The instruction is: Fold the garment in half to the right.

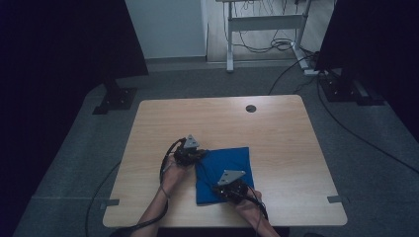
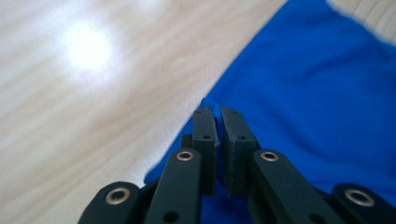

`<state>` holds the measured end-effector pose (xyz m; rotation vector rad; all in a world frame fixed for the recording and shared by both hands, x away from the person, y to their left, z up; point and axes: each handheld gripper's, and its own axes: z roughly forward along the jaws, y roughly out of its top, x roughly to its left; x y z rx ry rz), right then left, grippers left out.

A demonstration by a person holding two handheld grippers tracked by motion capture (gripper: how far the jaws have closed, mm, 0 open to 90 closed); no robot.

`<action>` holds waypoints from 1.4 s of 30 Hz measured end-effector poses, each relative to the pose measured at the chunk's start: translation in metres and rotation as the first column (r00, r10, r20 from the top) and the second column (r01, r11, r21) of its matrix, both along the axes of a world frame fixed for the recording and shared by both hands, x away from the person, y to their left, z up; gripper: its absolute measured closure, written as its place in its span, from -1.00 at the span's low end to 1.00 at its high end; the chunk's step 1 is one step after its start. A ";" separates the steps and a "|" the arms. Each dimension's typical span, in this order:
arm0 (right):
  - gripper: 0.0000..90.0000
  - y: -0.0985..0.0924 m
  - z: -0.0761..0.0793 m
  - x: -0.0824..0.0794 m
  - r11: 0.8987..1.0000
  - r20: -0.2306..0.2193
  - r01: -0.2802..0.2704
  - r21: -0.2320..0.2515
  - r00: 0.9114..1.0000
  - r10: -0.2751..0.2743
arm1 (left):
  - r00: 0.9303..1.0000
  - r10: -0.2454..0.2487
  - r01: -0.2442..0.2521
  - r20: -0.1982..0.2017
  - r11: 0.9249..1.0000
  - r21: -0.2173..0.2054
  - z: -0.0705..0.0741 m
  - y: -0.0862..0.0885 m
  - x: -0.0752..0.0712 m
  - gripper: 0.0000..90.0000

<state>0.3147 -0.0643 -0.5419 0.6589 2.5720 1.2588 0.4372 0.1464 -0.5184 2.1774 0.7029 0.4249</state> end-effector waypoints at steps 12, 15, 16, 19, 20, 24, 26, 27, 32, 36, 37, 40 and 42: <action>0.84 -0.021 0.022 -0.007 0.998 0.053 0.026 0.053 0.998 -0.029 | 0.998 -0.042 0.046 0.050 0.995 -0.083 0.028 -0.023 0.000 0.92; 0.84 -0.029 0.027 -0.010 0.998 0.070 0.038 0.056 0.997 -0.042 | 0.997 -0.056 0.062 0.058 0.992 -0.109 0.035 -0.031 0.000 0.92; 0.84 -0.032 0.028 -0.011 0.997 0.075 0.044 0.060 0.996 -0.048 | 0.996 -0.061 0.068 0.063 0.991 -0.112 0.036 -0.034 0.000 0.92; 0.84 -0.043 0.032 -0.015 0.996 0.091 0.061 0.065 0.994 -0.067 | 0.994 -0.084 0.093 0.070 0.988 -0.123 0.040 -0.045 0.000 0.92; 0.84 -0.046 0.034 -0.016 0.995 0.093 0.067 0.068 0.993 -0.073 | 0.994 -0.088 0.096 0.069 0.988 -0.124 0.040 -0.049 0.001 0.92; 0.84 -0.061 0.034 -0.021 0.993 0.097 0.094 0.064 0.990 -0.100 | 0.992 -0.115 0.121 0.057 0.986 -0.113 0.032 -0.067 0.005 0.92; 0.84 -0.068 0.031 -0.023 0.992 0.091 0.109 0.060 0.989 -0.114 | 0.991 -0.125 0.129 0.046 0.986 -0.106 0.026 -0.074 0.008 0.92; 0.84 -0.072 0.028 -0.023 0.992 0.082 0.116 0.057 0.989 -0.121 | 0.991 -0.131 0.134 0.037 0.986 -0.099 0.020 -0.079 0.010 0.92; 0.84 -0.087 0.011 -0.018 0.986 0.030 0.164 0.017 0.986 -0.164 | 0.990 -0.141 0.141 0.003 0.987 -0.082 -0.005 -0.095 0.018 0.91; 0.84 -0.093 -0.002 -0.013 0.981 -0.011 0.193 -0.019 0.981 -0.194 | 0.991 -0.129 0.128 -0.014 0.989 -0.070 -0.023 -0.102 0.024 0.84; 0.84 -0.094 -0.005 -0.012 0.980 -0.019 0.196 -0.033 0.980 -0.197 | 0.993 -0.118 0.117 -0.010 0.991 -0.069 -0.025 -0.102 0.024 0.76; 0.83 -0.095 -0.009 -0.012 0.979 -0.027 0.199 -0.040 0.979 -0.200 | 0.997 -0.083 0.083 0.001 0.993 -0.081 -0.023 -0.098 0.027 0.55; 0.82 -0.096 -0.009 -0.013 0.979 -0.026 0.201 -0.045 0.979 -0.202 | 0.998 -0.057 0.058 0.017 0.995 -0.081 -0.013 -0.090 0.025 0.44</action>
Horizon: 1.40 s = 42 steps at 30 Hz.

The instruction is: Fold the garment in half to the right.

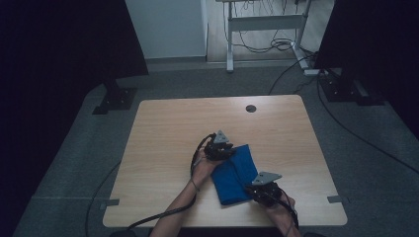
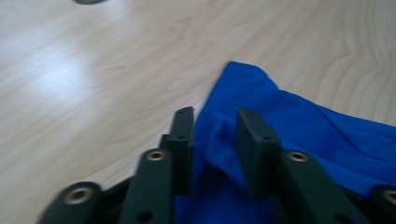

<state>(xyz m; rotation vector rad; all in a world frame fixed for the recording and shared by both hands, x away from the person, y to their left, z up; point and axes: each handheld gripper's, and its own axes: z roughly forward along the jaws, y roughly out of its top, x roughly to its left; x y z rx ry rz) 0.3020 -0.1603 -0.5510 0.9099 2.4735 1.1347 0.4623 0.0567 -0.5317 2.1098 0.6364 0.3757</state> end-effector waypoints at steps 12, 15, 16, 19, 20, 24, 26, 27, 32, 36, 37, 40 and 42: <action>0.77 -0.001 -0.002 -0.001 1.000 0.004 -0.004 0.005 1.000 0.004 | 0.995 -0.102 0.103 -0.007 0.993 0.063 0.013 0.012 -0.051 0.08; 0.76 -0.001 -0.002 -0.001 1.000 0.007 -0.006 0.004 1.000 0.006 | 0.992 -0.125 0.127 -0.028 0.989 0.079 0.007 0.013 -0.065 0.02; 0.76 -0.001 -0.002 -0.001 1.000 0.007 -0.006 0.005 1.000 0.006 | 0.991 -0.130 0.133 -0.037 0.988 0.079 0.005 0.014 -0.070 0.01; 0.75 -0.001 -0.002 -0.001 1.000 0.006 -0.006 0.005 1.000 0.006 | 0.988 -0.139 0.144 -0.060 0.985 0.091 -0.002 0.017 -0.085 -0.05; 0.74 -0.001 -0.002 0.000 1.000 0.007 -0.005 0.005 1.000 0.005 | 0.988 -0.143 0.148 -0.065 0.985 0.093 -0.004 0.018 -0.088 -0.07; 0.73 -0.002 -0.002 0.000 1.000 0.006 -0.002 0.006 1.000 0.002 | 0.987 -0.139 0.148 -0.078 0.981 0.125 -0.012 0.022 -0.102 -0.12; 0.73 -0.002 -0.001 0.000 1.000 0.004 -0.001 0.007 1.000 0.001 | 0.988 -0.134 0.143 -0.072 0.979 0.144 -0.014 0.023 -0.105 -0.16; 0.73 -0.002 -0.001 0.000 1.000 0.003 -0.001 0.008 1.000 0.001 | 0.989 -0.132 0.141 -0.070 0.980 0.143 -0.016 0.023 -0.105 -0.18; 0.64 -0.003 0.002 0.000 1.000 0.009 0.007 0.016 1.000 -0.007 | 0.990 -0.123 0.129 -0.071 0.989 0.074 -0.023 0.029 -0.103 -0.29; 0.48 -0.004 0.008 0.003 0.999 0.030 0.029 0.042 0.999 -0.030 | 0.990 -0.121 0.126 -0.070 0.989 0.076 -0.023 0.028 -0.104 -0.30; 0.43 -0.003 0.009 0.005 0.999 0.037 0.033 0.043 0.999 -0.035 | 0.990 -0.121 0.127 -0.069 0.989 0.076 -0.023 0.028 -0.104 -0.30; 0.27 0.005 0.012 0.011 0.999 0.060 0.040 0.031 0.997 -0.042 | 0.990 -0.120 0.125 -0.069 0.989 0.076 -0.023 0.028 -0.104 -0.30; 0.13 0.012 0.009 0.016 0.999 0.063 0.044 0.009 0.997 -0.044 | 0.990 -0.120 0.125 -0.069 0.989 0.077 -0.023 0.028 -0.104 -0.30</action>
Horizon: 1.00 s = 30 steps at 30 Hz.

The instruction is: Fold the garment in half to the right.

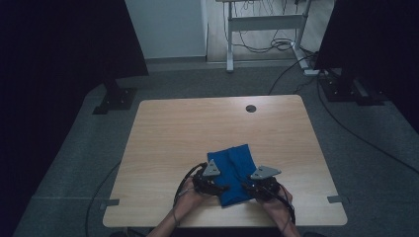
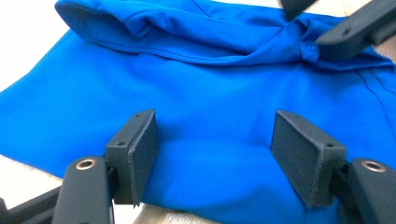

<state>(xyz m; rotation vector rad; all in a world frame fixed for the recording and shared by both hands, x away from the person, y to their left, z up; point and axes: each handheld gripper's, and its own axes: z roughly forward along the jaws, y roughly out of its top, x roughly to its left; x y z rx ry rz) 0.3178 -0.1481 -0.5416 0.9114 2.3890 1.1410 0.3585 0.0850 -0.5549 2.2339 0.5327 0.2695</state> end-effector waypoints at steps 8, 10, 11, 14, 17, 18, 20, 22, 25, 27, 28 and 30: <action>-0.11 -0.025 -0.009 0.010 0.993 0.008 0.104 -0.063 0.995 -0.103 | 1.000 0.002 -0.002 -0.002 1.000 -0.001 0.000 0.000 0.000 -0.31; -0.13 -0.042 -0.006 0.010 0.987 -0.010 0.157 -0.024 0.987 -0.158 | 1.000 0.002 -0.002 -0.003 1.000 -0.002 0.000 0.000 0.000 -0.31; -0.13 -0.047 -0.004 0.009 0.983 -0.005 0.180 -0.022 0.984 -0.180 | 1.000 0.002 -0.002 -0.003 1.000 -0.002 0.000 0.000 0.000 -0.31; -0.16 -0.053 0.001 0.009 0.980 0.008 0.199 0.009 0.980 -0.199 | 1.000 0.001 -0.001 -0.003 1.000 -0.001 0.000 0.000 0.000 -0.32; -0.21 -0.044 0.005 0.011 0.985 0.016 0.170 0.033 0.985 -0.170 | 1.000 0.001 -0.001 -0.003 1.000 -0.001 0.000 -0.001 0.000 -0.32; -0.22 -0.039 0.006 0.012 0.987 0.020 0.155 0.032 0.988 -0.155 | 1.000 0.002 -0.002 -0.004 1.000 -0.001 0.000 -0.001 0.000 -0.33; -0.27 -0.026 0.006 0.016 0.993 0.017 0.114 0.032 0.993 -0.114 | 1.000 0.002 -0.002 -0.004 1.000 0.000 0.000 -0.001 0.000 -0.33; -0.30 -0.018 0.005 0.019 0.996 0.015 0.090 0.024 0.996 -0.091 | 1.000 0.002 -0.002 -0.005 1.000 -0.001 0.000 -0.001 0.000 -0.34; -0.33 -0.008 0.002 0.027 0.998 0.004 0.057 0.024 0.998 -0.057 | 1.000 0.001 -0.001 -0.005 1.000 0.000 0.000 -0.001 0.000 -0.35; -0.35 -0.005 -0.003 0.032 0.999 -0.009 0.042 0.020 0.999 -0.042 | 1.000 0.003 -0.003 -0.005 1.000 0.000 0.000 -0.001 0.000 -0.36; -0.35 -0.004 -0.005 0.035 0.999 -0.020 0.036 0.022 0.999 -0.036 | 1.000 0.002 -0.002 -0.006 1.000 0.000 0.000 -0.001 0.000 -0.36; -0.36 -0.005 -0.011 0.040 0.999 -0.044 0.030 0.014 0.999 -0.030 | 1.000 0.000 0.000 -0.007 1.000 0.002 0.000 -0.002 0.000 -0.39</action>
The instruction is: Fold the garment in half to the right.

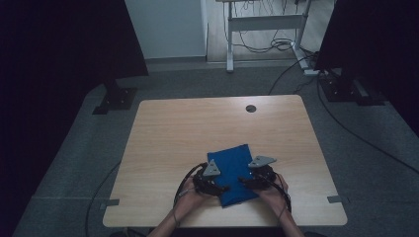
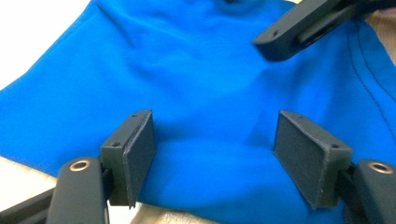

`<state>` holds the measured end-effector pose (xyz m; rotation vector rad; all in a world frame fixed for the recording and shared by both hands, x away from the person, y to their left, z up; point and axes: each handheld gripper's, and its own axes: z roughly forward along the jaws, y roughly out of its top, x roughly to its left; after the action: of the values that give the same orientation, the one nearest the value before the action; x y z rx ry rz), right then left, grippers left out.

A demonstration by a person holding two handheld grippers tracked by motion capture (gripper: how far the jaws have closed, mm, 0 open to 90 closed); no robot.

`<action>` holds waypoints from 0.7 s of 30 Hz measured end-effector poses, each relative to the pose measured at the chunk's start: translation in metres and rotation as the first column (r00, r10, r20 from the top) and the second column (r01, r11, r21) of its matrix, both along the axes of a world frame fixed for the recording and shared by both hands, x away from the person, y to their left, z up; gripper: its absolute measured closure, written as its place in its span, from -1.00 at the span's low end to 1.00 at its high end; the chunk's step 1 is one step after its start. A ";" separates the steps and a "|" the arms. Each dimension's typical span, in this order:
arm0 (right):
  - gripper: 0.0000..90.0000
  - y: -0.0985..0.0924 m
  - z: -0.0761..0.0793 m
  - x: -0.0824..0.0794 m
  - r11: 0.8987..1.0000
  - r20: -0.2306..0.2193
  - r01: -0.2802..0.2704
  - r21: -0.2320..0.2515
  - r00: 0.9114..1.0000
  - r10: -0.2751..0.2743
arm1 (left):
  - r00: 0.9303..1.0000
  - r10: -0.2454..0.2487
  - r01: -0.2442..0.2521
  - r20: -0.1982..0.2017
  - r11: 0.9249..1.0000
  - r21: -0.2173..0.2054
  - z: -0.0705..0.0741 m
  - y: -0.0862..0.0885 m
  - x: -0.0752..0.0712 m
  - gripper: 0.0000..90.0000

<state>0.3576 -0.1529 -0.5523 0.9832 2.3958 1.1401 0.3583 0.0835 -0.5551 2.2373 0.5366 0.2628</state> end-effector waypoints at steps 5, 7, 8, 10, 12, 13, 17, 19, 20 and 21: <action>-0.39 -0.010 -0.003 0.002 1.000 -0.013 0.025 -0.019 1.000 -0.025 | 1.000 0.002 -0.002 0.006 1.000 0.012 0.000 -0.001 0.002 -0.55; -0.40 -0.013 -0.001 -0.001 0.999 0.002 0.023 -0.026 1.000 -0.023 | 1.000 0.010 -0.010 -0.005 1.000 0.013 0.004 0.001 0.003 -0.55; -0.40 -0.014 0.001 -0.003 1.000 0.008 0.017 -0.014 1.000 -0.017 | 1.000 0.009 -0.009 0.000 1.000 0.004 0.007 0.002 0.001 -0.56; -0.41 -0.017 0.006 -0.006 1.000 0.021 0.003 0.006 1.000 -0.003 | 1.000 0.003 -0.003 0.010 1.000 -0.007 0.012 0.006 -0.002 -0.57; -0.43 -0.020 0.010 -0.009 0.999 0.031 -0.033 0.020 0.999 0.033 | 1.000 0.002 -0.001 0.021 1.000 -0.003 0.015 0.008 -0.005 -0.58; -0.44 -0.021 0.011 -0.010 0.999 0.033 -0.049 0.022 0.998 0.048 | 1.000 0.005 -0.005 0.026 1.000 0.010 0.016 0.013 -0.008 -0.59; -0.46 -0.024 0.010 -0.012 0.991 0.018 -0.131 0.006 0.991 0.131 | 1.000 0.020 -0.020 0.003 1.000 0.003 0.013 0.023 -0.011 -0.60; -0.46 -0.024 0.005 -0.013 0.987 0.004 -0.160 -0.016 0.987 0.160 | 0.999 0.042 -0.042 -0.021 0.999 -0.013 0.010 0.032 -0.012 -0.60; -0.46 -0.024 0.002 -0.013 0.983 -0.009 -0.179 -0.023 0.984 0.179 | 0.999 0.047 -0.047 -0.021 0.999 -0.008 0.010 0.035 -0.013 -0.61; -0.45 -0.023 -0.001 -0.013 0.980 -0.022 -0.196 -0.038 0.980 0.195 | 0.998 0.054 -0.055 -0.016 0.999 -0.002 0.009 0.037 -0.014 -0.61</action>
<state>0.3445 -0.1757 -0.5528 0.7612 2.5654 1.1477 0.3443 0.1207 -0.5457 2.2263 0.6070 0.2721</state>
